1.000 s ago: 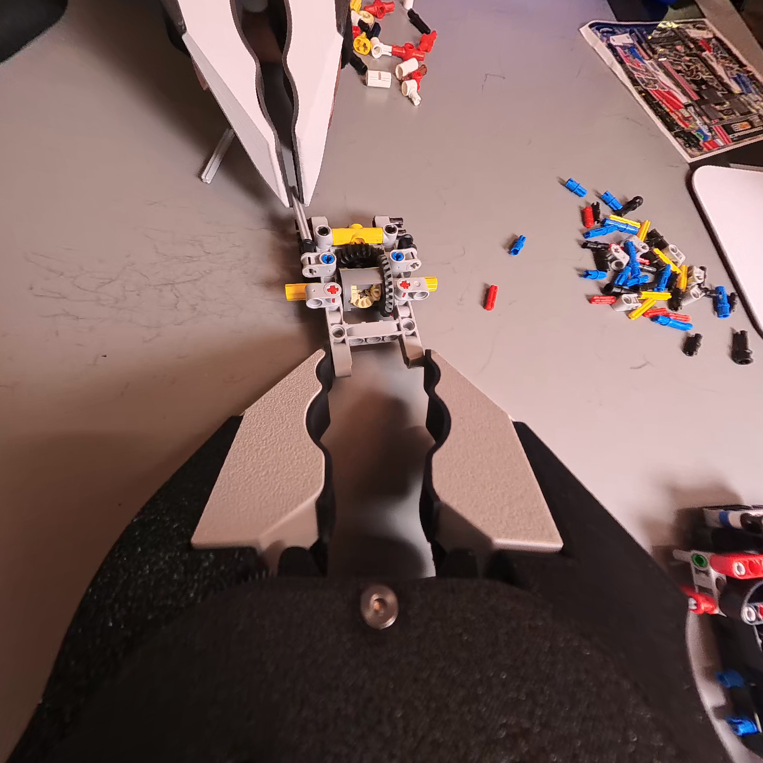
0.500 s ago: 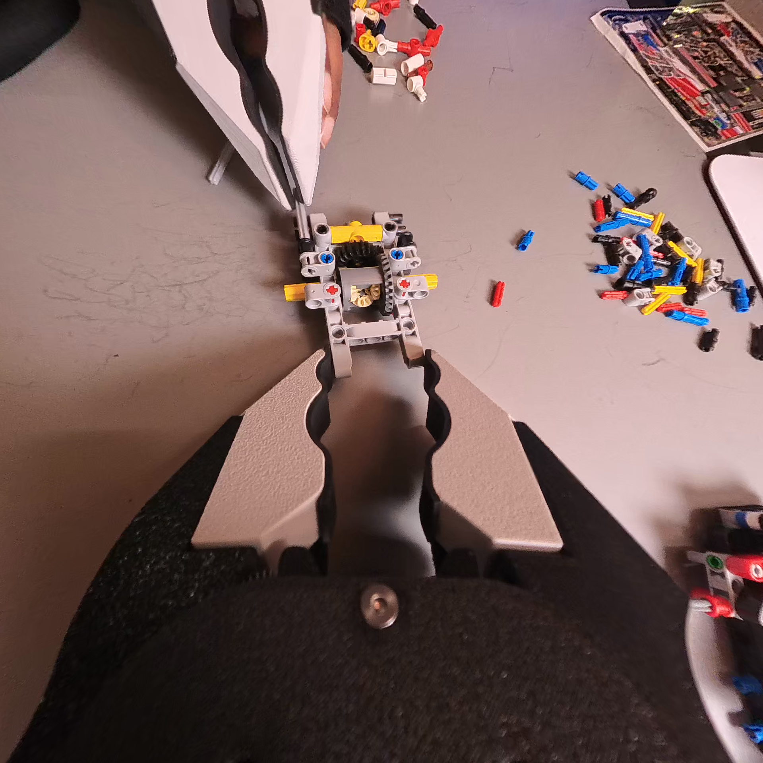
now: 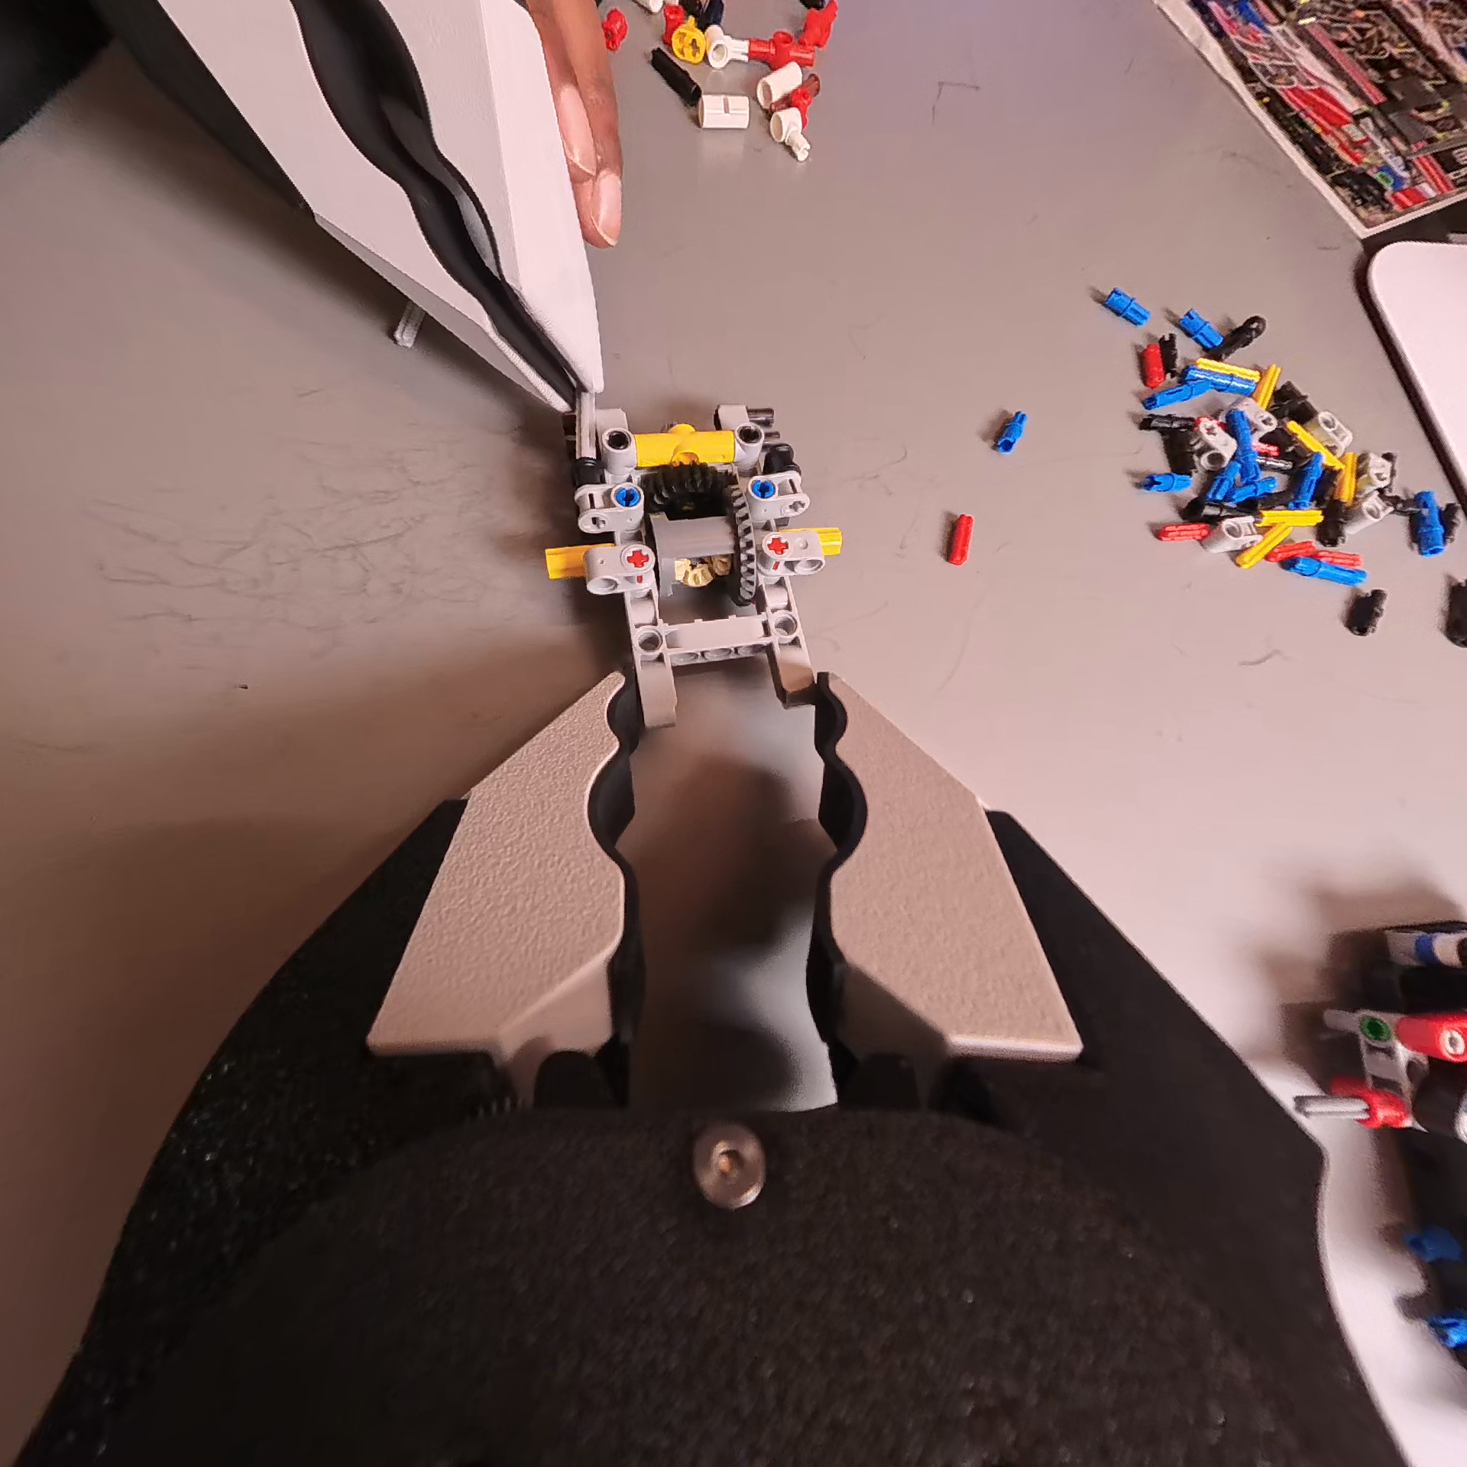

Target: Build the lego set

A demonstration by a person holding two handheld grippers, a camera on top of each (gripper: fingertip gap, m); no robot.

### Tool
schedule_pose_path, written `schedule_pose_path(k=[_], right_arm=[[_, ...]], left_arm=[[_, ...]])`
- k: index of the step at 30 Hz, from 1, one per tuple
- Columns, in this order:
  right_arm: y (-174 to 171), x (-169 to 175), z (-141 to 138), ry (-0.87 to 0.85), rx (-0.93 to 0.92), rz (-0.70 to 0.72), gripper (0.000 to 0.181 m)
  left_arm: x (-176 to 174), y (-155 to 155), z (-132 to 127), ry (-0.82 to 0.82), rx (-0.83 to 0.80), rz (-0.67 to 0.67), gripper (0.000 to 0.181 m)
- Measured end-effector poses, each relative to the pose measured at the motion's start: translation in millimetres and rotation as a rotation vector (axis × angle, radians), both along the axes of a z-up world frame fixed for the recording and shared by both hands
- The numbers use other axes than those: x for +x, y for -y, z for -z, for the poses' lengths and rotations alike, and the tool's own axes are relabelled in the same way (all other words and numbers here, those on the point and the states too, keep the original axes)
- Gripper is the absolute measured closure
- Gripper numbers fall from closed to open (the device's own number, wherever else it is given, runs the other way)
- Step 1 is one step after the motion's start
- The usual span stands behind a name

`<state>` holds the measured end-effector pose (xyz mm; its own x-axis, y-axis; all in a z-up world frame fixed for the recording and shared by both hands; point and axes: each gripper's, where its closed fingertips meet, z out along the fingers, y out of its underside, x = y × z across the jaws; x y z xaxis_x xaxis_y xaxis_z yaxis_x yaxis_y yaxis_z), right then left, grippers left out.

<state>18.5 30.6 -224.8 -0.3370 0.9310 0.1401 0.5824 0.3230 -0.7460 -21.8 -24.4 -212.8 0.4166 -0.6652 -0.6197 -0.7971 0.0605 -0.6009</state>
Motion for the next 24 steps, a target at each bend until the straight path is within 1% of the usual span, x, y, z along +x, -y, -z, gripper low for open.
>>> schedule_pose_path(k=[5,9,13,16,20,24], right_arm=[[-0.1,1.1,-5.0,0.002,0.009,0.02,0.138],[2.5,2.5,-12.0,-0.007,-0.018,0.034,0.138],[6.8,4.2,-8.1,0.016,0.013,0.031,0.138],[7.5,5.0,-5.3,0.036,0.037,0.035,0.138],[7.2,5.9,-3.6,0.051,0.042,0.052,0.137],[7.3,7.6,-0.9,0.081,0.038,0.072,0.137]], left_arm=[[0.8,-0.2,-3.5,-0.011,0.007,-0.015,0.18],[2.0,1.9,-7.1,0.046,-0.041,-0.021,0.18],[5.1,7.0,-1.1,0.094,-0.146,-0.019,0.18],[8.2,9.0,-0.4,0.133,-0.182,-0.018,0.18],[10.6,8.8,-5.7,0.176,-0.193,-0.021,0.18],[11.9,8.4,-5.5,0.152,-0.179,-0.03,0.18]])
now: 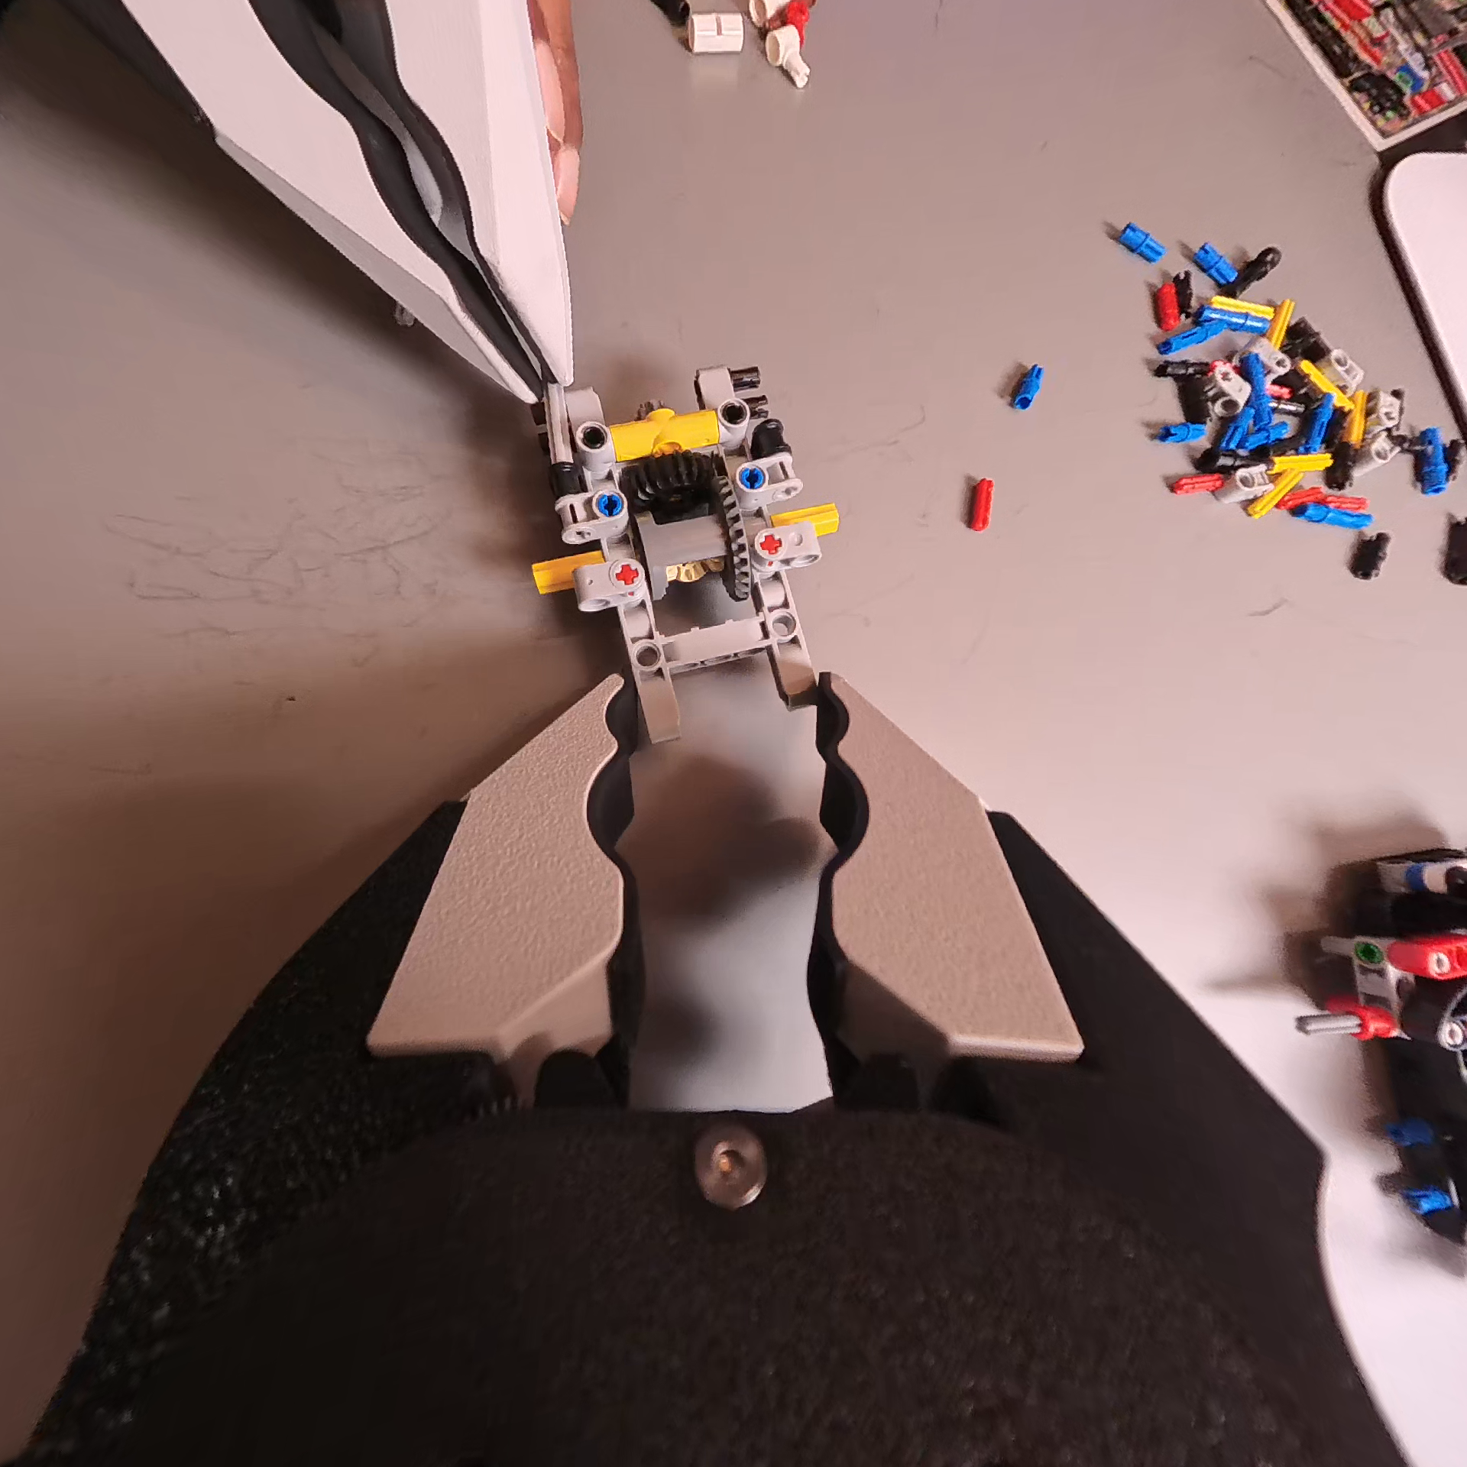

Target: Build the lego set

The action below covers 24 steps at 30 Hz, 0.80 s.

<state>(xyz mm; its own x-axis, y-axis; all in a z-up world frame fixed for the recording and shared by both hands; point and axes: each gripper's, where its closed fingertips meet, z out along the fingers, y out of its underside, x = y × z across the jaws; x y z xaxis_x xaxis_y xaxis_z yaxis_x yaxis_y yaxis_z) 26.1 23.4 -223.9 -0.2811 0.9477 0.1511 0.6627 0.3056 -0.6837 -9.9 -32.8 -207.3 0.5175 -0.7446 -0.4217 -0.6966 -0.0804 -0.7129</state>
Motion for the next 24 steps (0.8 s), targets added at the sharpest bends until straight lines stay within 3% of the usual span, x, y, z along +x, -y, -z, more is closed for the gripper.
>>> schedule_pose_path(k=[7,14,24], right_arm=[[0.5,0.5,1.1,0.034,-0.044,0.072,0.136],[2.9,-2.2,-4.0,0.003,-0.09,0.085,0.136],[2.9,-0.1,-0.5,0.007,-0.064,0.071,0.136]], left_arm=[[1.3,-0.8,4.2,-0.055,0.022,-0.018,0.18],[0.5,0.8,-0.9,0.175,-0.13,-0.027,0.178],[-13.7,8.7,4.5,0.242,-0.239,-0.013,0.165]])
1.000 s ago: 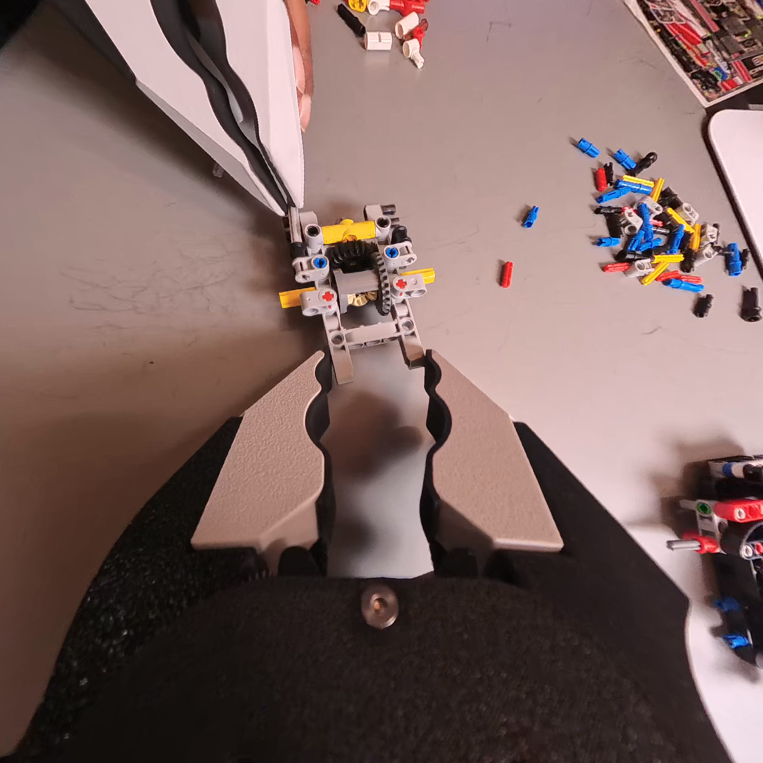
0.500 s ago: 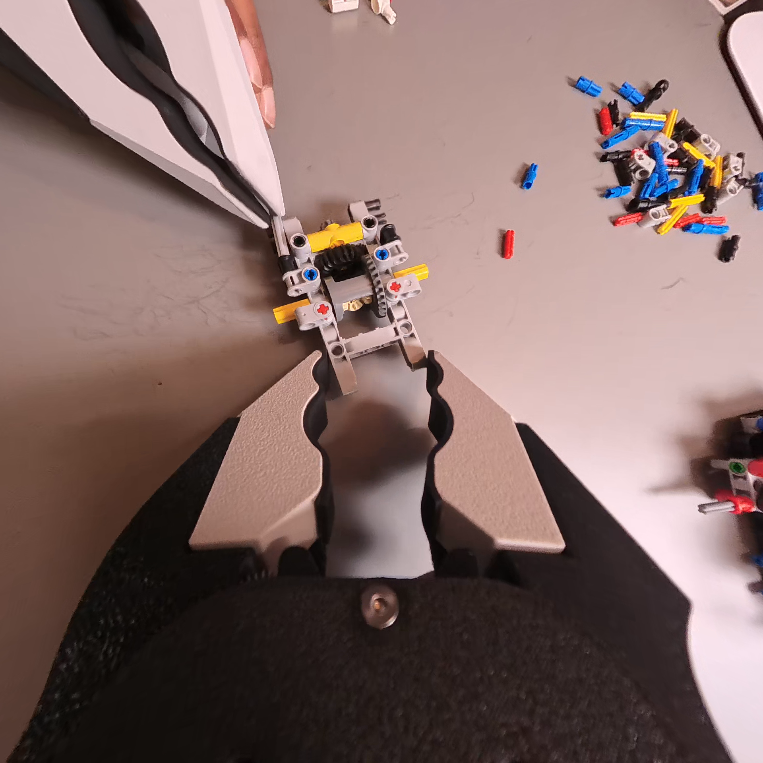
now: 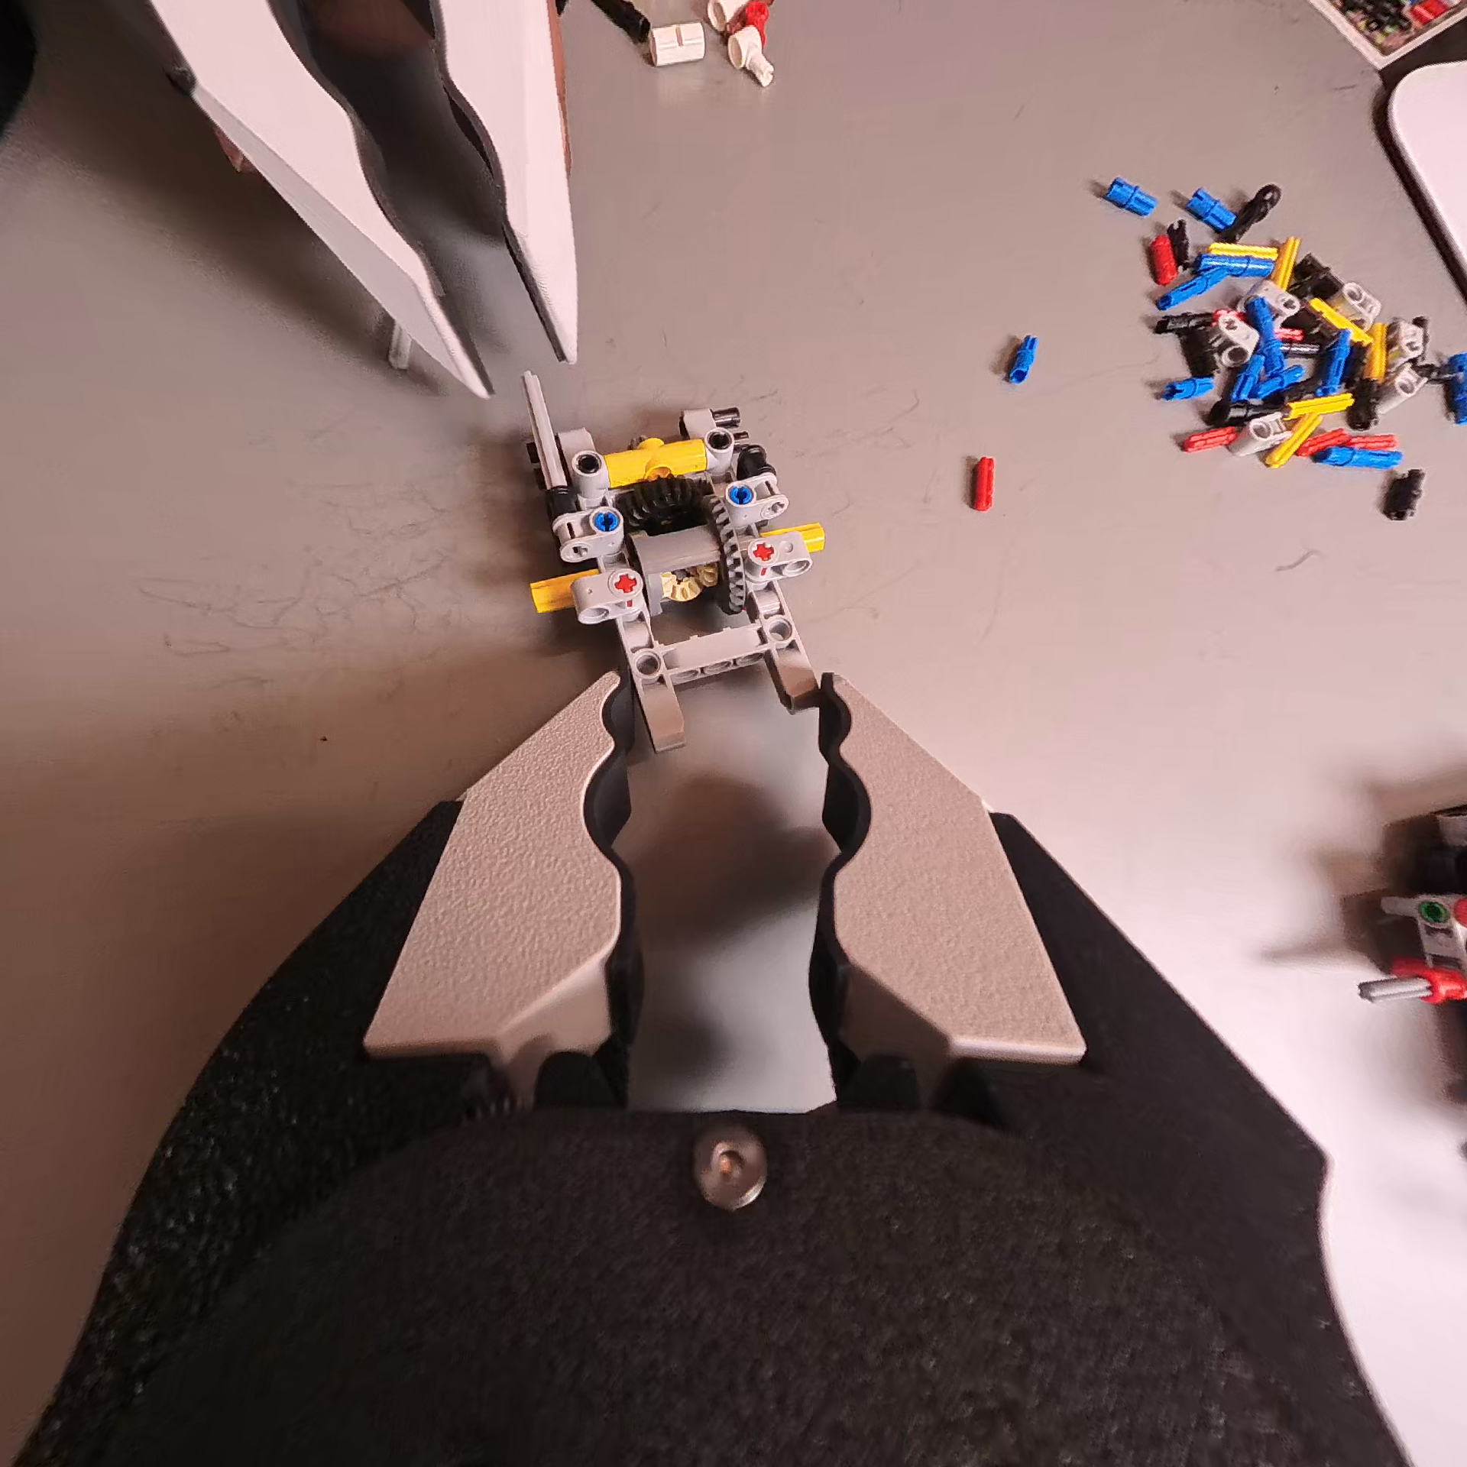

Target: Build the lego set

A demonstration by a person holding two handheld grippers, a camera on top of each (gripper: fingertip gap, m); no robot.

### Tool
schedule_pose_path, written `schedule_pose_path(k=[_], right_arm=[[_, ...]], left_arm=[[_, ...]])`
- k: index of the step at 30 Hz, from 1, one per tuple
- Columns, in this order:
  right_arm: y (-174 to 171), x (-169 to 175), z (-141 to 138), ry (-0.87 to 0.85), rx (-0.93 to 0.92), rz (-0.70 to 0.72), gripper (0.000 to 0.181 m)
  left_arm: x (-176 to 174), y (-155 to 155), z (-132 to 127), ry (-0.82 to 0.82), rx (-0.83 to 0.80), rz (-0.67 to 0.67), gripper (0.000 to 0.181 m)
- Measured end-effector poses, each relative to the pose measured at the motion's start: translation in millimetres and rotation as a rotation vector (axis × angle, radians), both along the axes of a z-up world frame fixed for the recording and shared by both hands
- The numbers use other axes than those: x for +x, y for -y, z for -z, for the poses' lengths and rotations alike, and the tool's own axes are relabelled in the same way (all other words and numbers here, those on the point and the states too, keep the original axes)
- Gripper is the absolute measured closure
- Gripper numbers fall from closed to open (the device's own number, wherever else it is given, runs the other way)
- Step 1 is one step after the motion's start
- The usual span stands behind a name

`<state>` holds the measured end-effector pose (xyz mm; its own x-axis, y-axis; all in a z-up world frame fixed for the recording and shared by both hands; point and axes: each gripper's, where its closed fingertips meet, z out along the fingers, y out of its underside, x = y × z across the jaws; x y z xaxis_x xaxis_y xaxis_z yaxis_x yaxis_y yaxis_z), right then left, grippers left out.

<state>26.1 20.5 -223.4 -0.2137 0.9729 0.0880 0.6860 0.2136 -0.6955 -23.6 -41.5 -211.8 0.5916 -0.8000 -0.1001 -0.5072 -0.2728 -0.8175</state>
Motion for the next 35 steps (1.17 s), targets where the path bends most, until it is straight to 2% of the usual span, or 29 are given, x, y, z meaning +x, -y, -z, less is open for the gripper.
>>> schedule_pose_path(k=[7,24,31,35], right_arm=[[0.5,-1.3,1.3,0.001,0.0,-0.001,0.136],[-1.9,-2.3,2.9,0.033,0.029,0.062,0.133],[-3.0,-2.5,3.3,0.052,0.022,0.148,0.132],[-7.3,-4.8,2.6,0.024,0.036,0.146,0.131]], left_arm=[[3.4,-2.2,2.5,0.007,-0.017,-0.004,0.178],[11.0,-1.0,6.6,-0.021,-0.156,-0.051,0.179],[6.4,-6.1,5.9,0.023,-0.216,-0.151,0.179],[4.2,-7.9,4.1,0.062,-0.228,-0.175,0.178]])
